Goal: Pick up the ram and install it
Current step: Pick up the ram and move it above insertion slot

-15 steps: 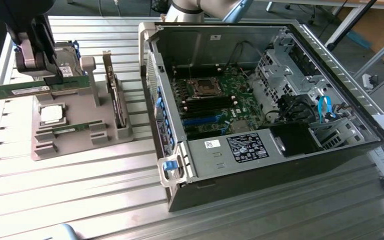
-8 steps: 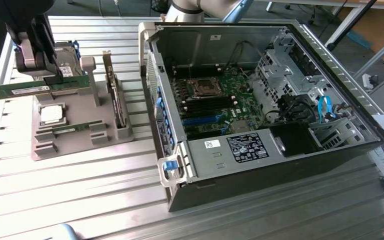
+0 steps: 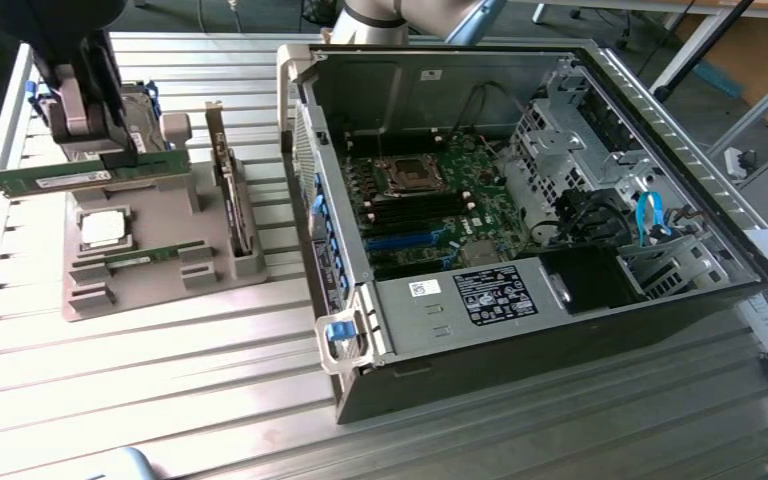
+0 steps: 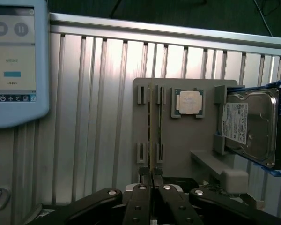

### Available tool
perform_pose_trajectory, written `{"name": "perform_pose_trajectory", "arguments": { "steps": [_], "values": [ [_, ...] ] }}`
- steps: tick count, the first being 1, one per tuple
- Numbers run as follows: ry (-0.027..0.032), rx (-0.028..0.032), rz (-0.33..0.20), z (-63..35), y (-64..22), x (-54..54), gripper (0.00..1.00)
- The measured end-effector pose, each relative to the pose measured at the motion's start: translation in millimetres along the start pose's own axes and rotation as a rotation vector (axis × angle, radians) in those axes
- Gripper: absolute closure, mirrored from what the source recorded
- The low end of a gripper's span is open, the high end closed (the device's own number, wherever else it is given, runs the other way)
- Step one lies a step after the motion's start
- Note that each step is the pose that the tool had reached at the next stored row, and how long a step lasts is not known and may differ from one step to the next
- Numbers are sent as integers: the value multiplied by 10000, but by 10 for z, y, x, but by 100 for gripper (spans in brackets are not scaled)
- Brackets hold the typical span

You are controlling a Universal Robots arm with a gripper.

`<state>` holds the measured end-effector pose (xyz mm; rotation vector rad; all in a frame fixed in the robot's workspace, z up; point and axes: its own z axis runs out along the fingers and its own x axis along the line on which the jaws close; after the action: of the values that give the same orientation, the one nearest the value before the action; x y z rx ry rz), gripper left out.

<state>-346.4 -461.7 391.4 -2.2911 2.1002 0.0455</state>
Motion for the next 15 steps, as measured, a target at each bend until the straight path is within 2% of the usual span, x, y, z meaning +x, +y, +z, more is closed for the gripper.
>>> {"name": "perform_pose_trajectory", "arguments": {
  "steps": [6,9,15],
  "values": [
    [-1,1,0,1,-171,15,88],
    [-1,-1,-1,1,-352,31,88],
    [-1,-3,-1,1,-537,48,88]
  ]
}}
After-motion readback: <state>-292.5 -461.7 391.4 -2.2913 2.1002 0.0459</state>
